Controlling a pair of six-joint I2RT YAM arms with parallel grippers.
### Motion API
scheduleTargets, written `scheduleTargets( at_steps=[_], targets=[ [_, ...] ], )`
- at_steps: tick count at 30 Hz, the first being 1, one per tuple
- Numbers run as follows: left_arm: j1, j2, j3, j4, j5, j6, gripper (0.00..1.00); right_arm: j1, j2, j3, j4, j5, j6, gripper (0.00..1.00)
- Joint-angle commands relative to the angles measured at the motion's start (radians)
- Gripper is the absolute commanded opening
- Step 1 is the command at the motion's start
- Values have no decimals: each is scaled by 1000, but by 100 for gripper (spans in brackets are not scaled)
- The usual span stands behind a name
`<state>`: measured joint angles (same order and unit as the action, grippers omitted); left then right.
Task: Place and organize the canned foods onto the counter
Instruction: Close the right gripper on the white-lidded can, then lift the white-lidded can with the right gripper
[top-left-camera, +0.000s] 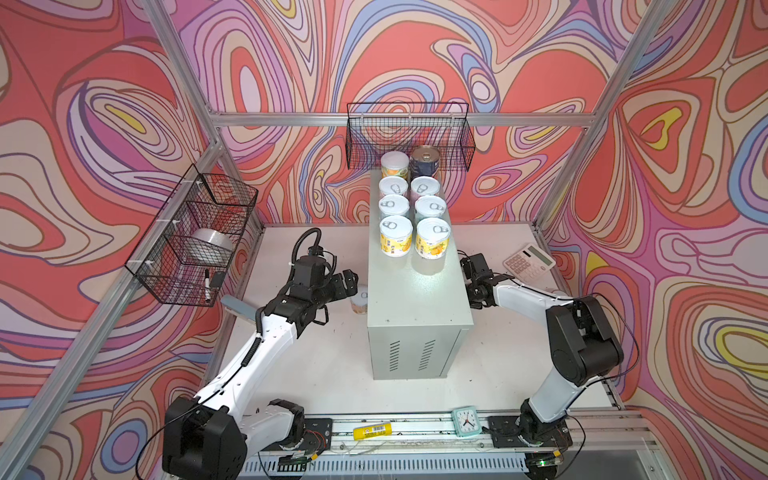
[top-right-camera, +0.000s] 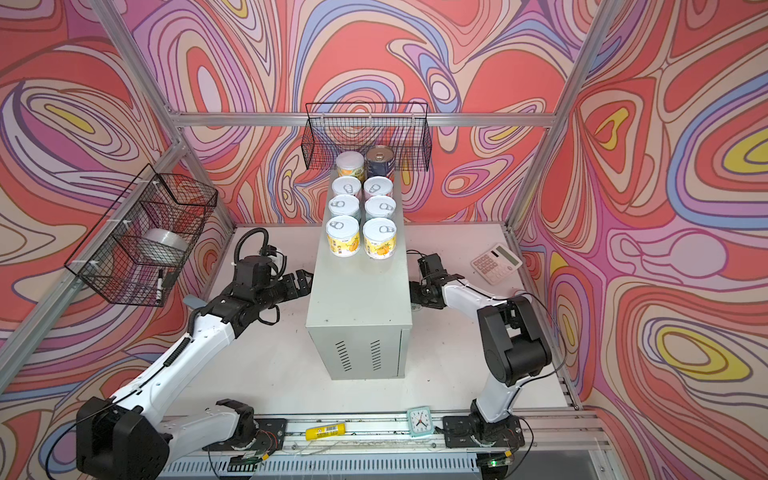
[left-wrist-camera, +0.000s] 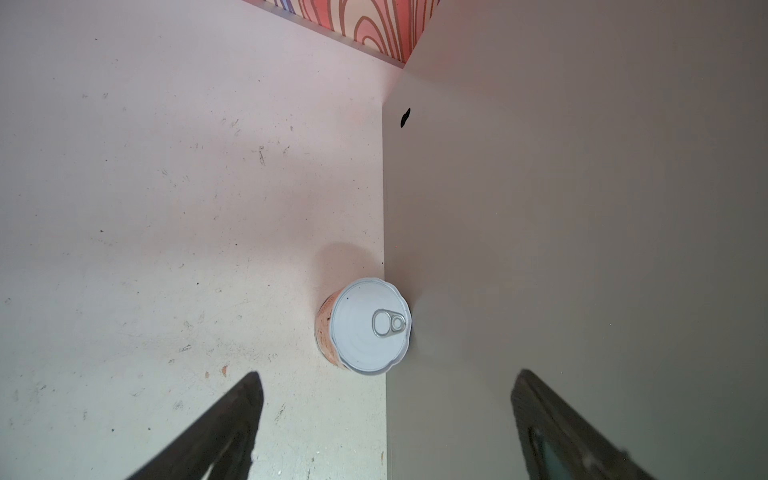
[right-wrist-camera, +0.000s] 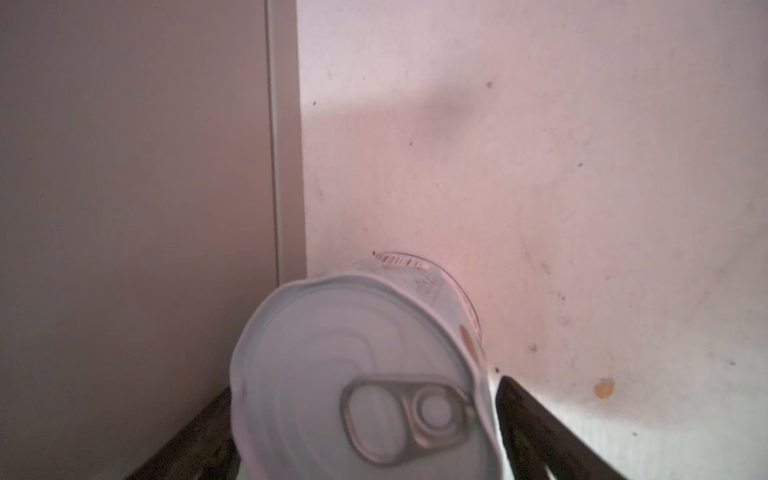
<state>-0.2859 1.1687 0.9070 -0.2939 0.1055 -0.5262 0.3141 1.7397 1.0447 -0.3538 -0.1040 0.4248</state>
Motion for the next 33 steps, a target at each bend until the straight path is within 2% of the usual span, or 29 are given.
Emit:
scheduleTargets(
  at_steps=[1,7,12,16,33],
  targets=[
    [7,10,13,22,8,-12,93,11,26,32,3,143,21,95],
    [6,18,6,22,9,-16,93,11,105,83,-10,218,25,95],
    [6,32,3,54,14,-20,93,11,141,124,-17,230,13,92],
    [7,40,1,65,22,-17,93,11,142,134,-20,233,2,87],
    [6,28,-37,94,21,-15,93,34,107,79,-60,244,7,86]
  ],
)
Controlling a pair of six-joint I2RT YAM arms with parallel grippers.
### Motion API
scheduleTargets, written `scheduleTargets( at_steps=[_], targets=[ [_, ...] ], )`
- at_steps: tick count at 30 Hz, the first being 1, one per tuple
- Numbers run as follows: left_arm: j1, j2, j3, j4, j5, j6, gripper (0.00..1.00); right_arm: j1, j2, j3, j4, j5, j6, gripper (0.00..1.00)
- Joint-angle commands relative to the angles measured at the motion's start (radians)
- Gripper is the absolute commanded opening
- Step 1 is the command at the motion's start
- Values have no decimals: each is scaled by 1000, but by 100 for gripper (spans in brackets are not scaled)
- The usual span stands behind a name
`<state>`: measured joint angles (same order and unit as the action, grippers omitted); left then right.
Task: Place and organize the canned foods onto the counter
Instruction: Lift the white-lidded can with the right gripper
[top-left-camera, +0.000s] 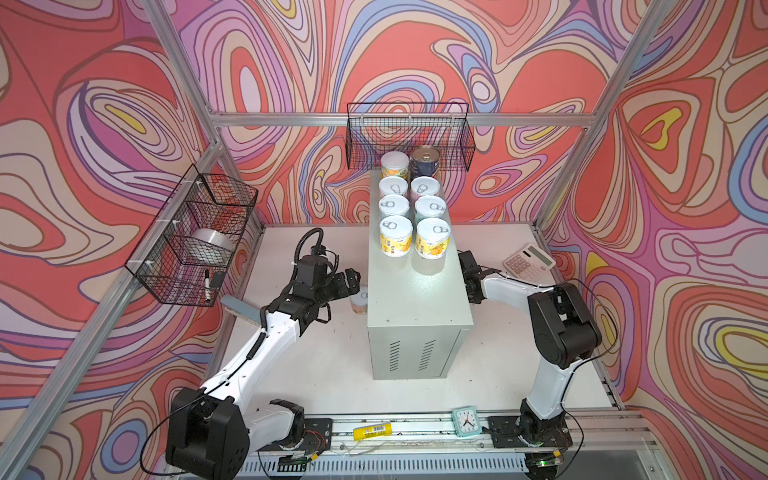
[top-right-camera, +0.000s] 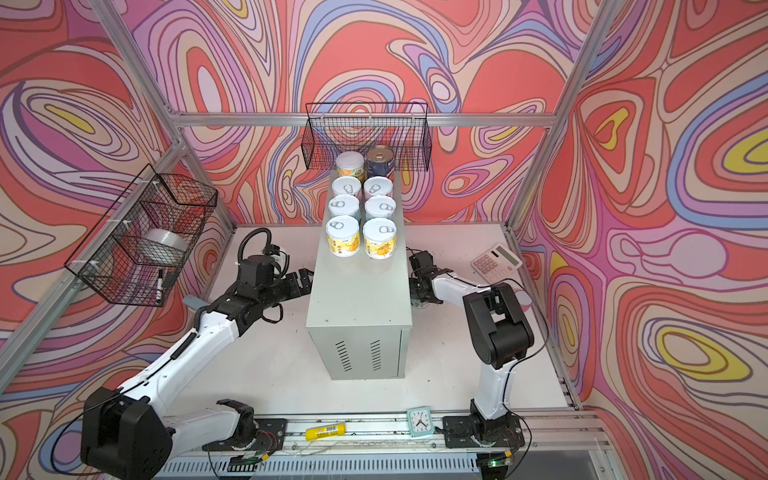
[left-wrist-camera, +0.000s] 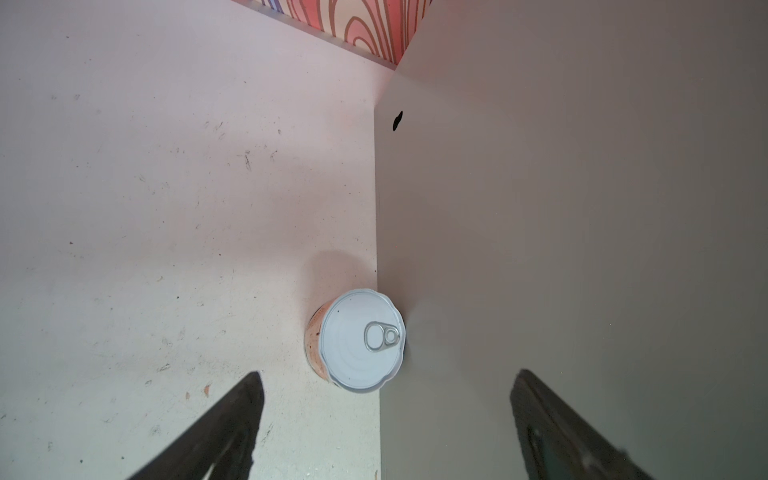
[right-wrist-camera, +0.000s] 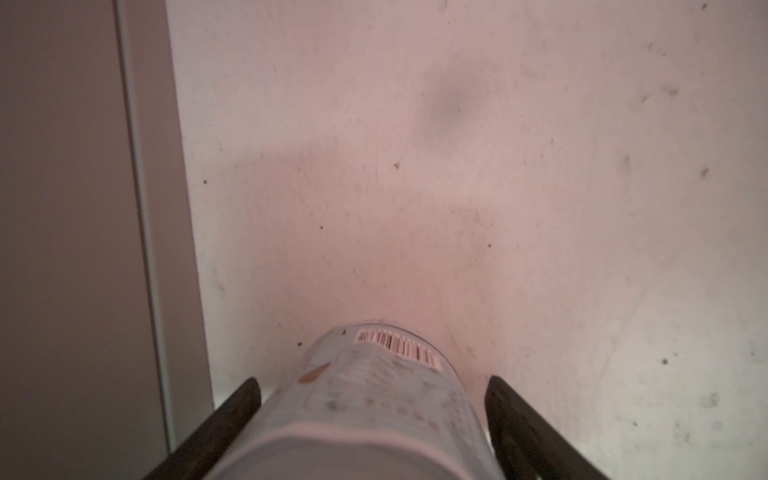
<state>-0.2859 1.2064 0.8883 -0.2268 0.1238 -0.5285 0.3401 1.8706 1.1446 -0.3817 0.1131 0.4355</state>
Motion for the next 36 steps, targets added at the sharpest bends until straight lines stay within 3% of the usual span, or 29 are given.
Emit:
scheduleTargets(
  at_steps=[1,5,7,9,10,16,26,36],
  targets=[
    [7,-10,-21,31,2,-13,93,8,-22,-20,-32,28,-3,86],
    [6,-4,-22,35,13,-15,93,8,-5,-9,-28,33,0,68],
    [6,-8,-26,36,13,-18,93,8,4,-4,-25,27,-1,50],
    [7,-12,-28,37,12,-17,93,7,4,2,-26,24,0,11],
    [5,-16,-28,34,13,-16,93,8,3,4,-30,27,2,0],
    [6,-30,-23,12,9,4,93,8,-89,27,-103,30,-11,0],
    [5,-24,-17,-16,4,25,93,8,-429,93,-405,75,-67,0],
    [5,-28,-5,-31,2,30,92,28,-630,427,-766,117,-134,0]
  ],
)
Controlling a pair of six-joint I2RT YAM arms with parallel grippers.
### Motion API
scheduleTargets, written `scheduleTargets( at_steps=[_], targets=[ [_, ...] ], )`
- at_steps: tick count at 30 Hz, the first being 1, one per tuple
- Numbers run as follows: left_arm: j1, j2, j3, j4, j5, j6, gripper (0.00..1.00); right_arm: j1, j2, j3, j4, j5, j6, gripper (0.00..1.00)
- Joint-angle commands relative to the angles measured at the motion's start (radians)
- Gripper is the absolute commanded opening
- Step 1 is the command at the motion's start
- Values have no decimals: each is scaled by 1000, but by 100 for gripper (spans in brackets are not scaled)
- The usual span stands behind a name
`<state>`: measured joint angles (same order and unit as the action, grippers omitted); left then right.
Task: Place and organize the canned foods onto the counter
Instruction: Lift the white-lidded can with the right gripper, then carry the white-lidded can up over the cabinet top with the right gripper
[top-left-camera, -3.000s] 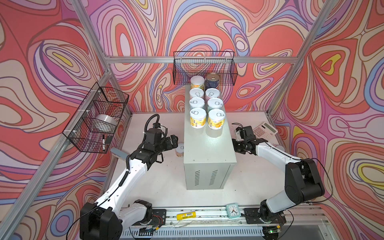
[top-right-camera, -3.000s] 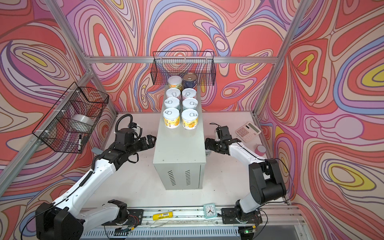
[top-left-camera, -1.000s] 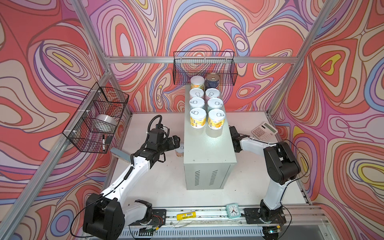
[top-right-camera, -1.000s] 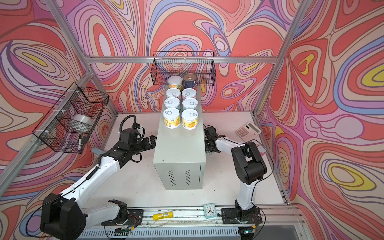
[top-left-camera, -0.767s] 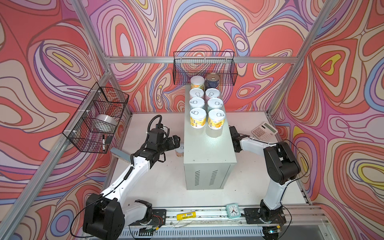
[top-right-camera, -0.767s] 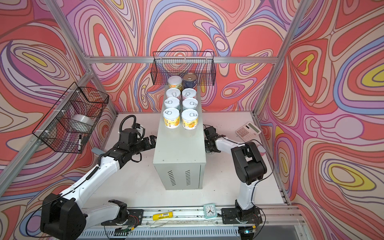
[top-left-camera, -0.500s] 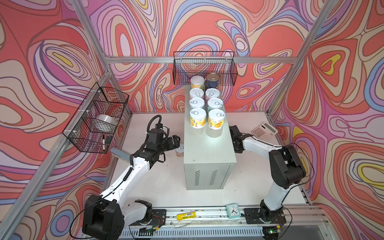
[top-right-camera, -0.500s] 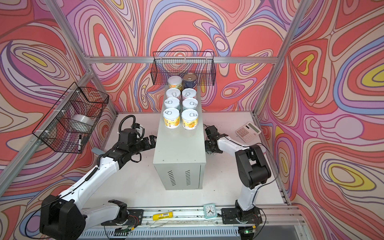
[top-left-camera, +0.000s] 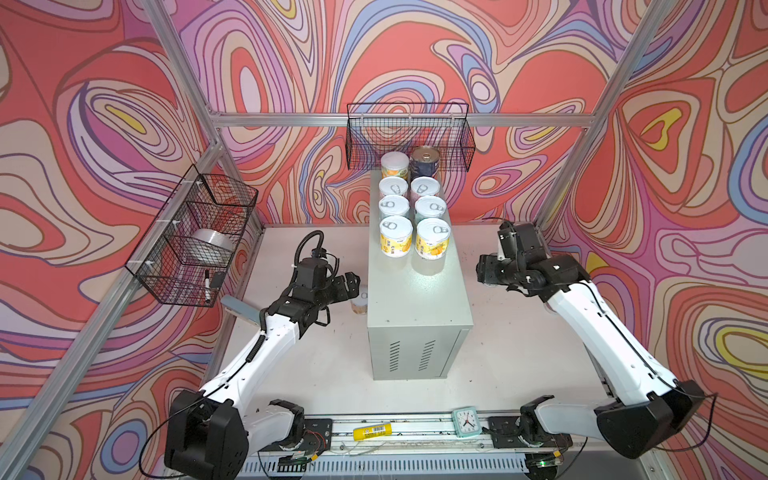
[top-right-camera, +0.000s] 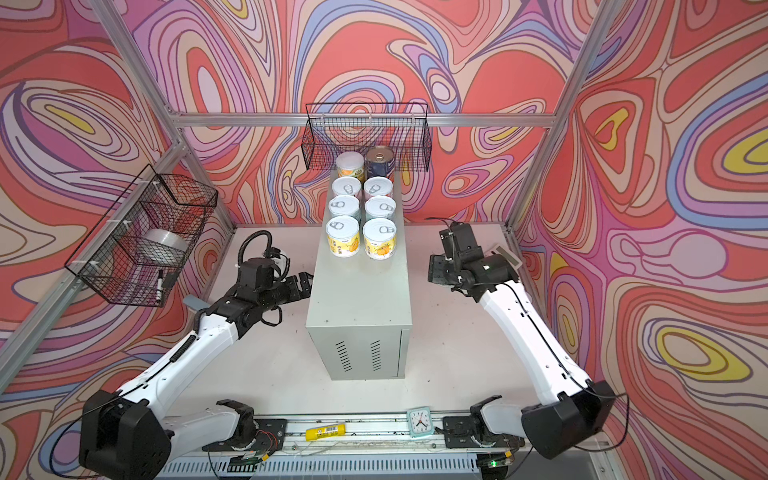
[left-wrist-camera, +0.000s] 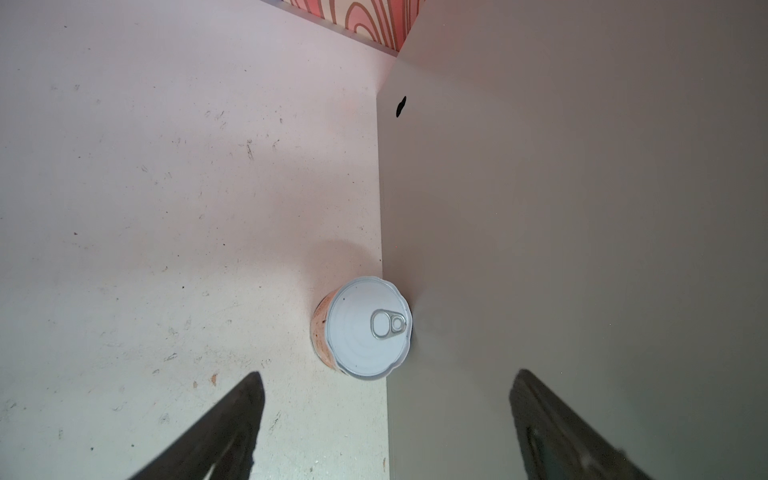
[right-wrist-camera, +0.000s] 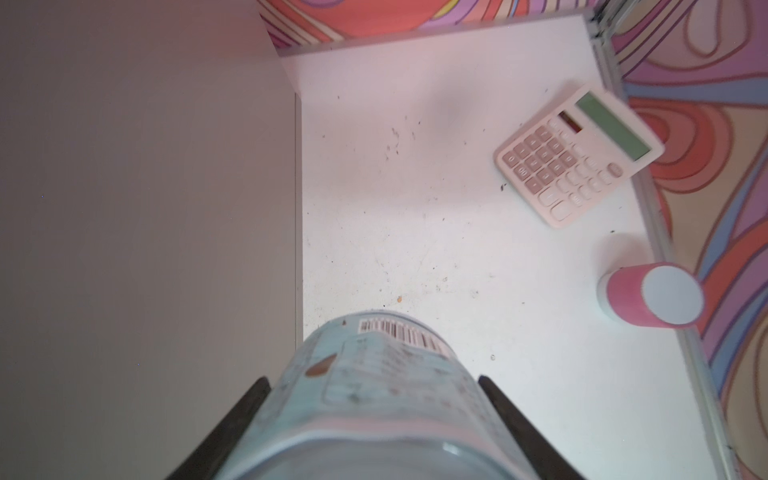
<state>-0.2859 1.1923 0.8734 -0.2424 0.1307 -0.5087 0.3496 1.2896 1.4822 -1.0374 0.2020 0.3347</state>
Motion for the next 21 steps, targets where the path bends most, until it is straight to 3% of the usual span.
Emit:
scheduleTargets(
  at_steps=[1,12,21],
  targets=[
    [6,-14,7,-14,-6,9,92,29,-55,121,-128,27,-38,0],
    [-14,-26,24,-51,6,23,92,238,9,477,-295,-6,-66,0],
    [-35,-10,29,-48,-11,25,92,448,133,650,-376,84,-33,0]
  ],
)
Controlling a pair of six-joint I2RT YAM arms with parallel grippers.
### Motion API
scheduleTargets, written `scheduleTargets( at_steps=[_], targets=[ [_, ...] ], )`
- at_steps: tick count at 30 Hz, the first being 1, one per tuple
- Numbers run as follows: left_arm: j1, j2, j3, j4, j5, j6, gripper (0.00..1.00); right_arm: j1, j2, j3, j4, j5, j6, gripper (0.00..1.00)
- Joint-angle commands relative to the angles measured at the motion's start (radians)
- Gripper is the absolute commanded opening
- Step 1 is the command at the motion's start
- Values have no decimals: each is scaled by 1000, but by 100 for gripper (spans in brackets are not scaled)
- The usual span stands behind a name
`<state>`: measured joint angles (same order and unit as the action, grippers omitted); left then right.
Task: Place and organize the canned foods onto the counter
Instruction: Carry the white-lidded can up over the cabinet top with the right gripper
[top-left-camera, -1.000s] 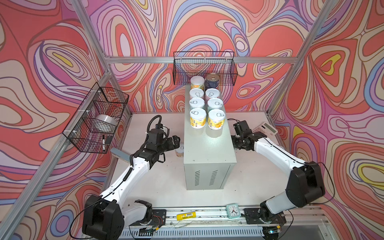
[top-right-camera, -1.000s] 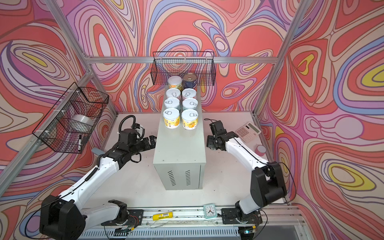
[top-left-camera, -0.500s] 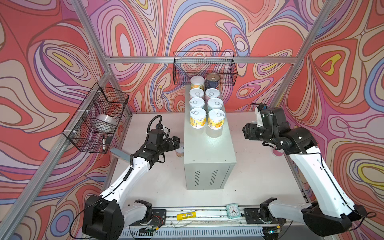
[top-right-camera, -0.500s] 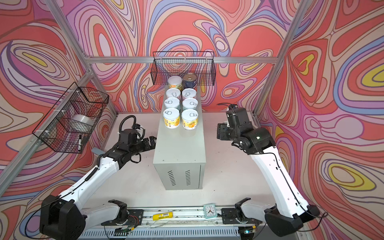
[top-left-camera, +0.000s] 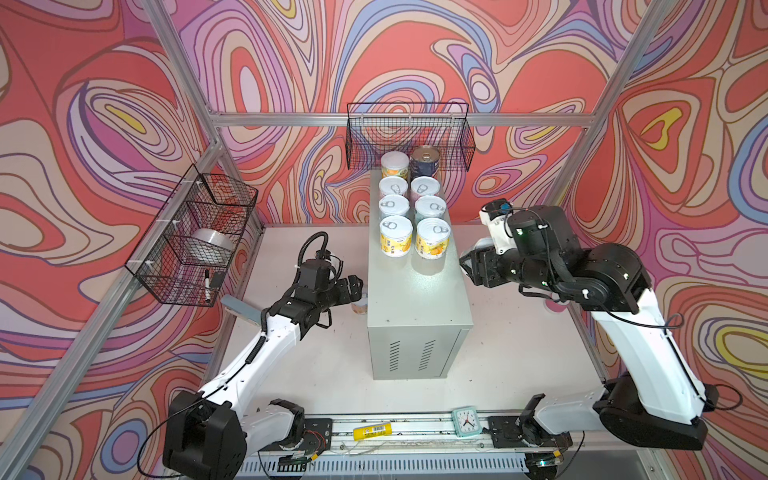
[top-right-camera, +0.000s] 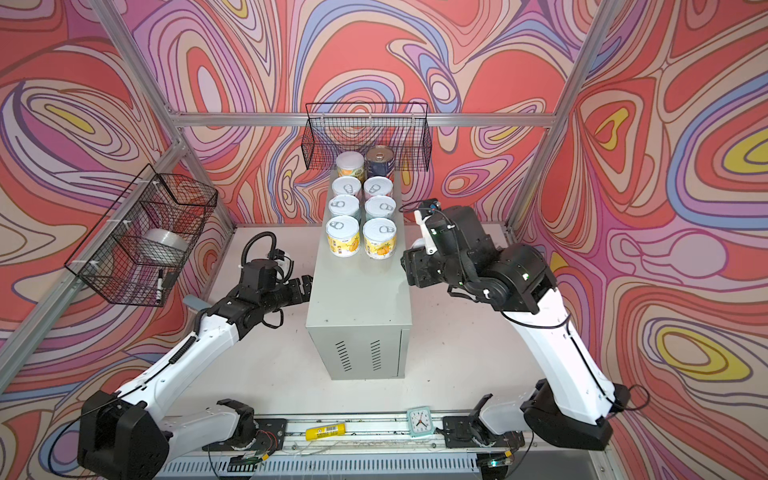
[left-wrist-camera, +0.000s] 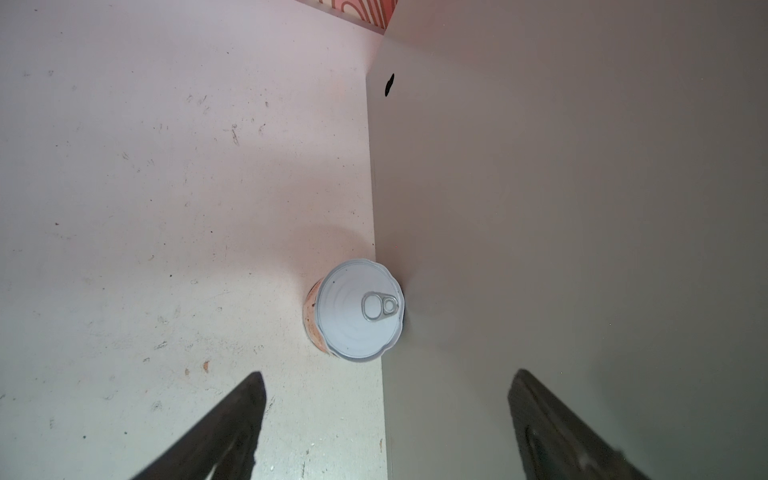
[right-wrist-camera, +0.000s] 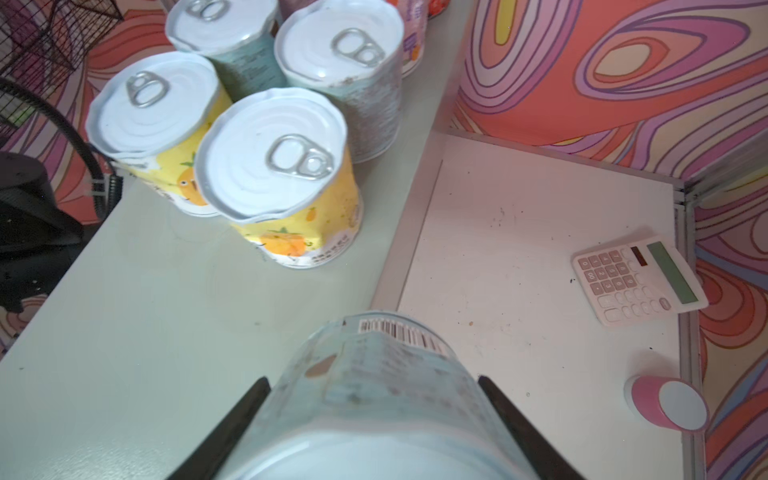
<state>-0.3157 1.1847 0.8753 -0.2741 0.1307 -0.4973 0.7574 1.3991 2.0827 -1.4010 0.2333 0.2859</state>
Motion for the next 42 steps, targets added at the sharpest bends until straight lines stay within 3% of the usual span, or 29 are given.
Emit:
scheduleTargets(
  at_steps=[1,9,24,27,30,32,38,42],
  targets=[
    [-6,-2,27,-16,-10,14,92,56,37,65,-22,66,19,0],
    [-9,5,28,-15,-11,21,92,136,91,119,-28,98,10,0],
    [-9,3,18,-11,-17,20,92,171,170,147,-56,59,5,2],
    [-10,-1,13,-10,-21,22,92,172,178,145,-61,55,7,20],
    [-9,-3,11,-11,-24,21,91,172,186,136,-61,51,7,59],
    [-9,-3,11,-10,-26,21,92,172,188,127,-54,47,6,75],
    [-9,-5,12,-10,-28,19,92,171,180,106,-21,47,-6,88],
    [-9,-6,19,-13,-31,19,92,172,176,121,-12,49,-13,91]
  ],
)
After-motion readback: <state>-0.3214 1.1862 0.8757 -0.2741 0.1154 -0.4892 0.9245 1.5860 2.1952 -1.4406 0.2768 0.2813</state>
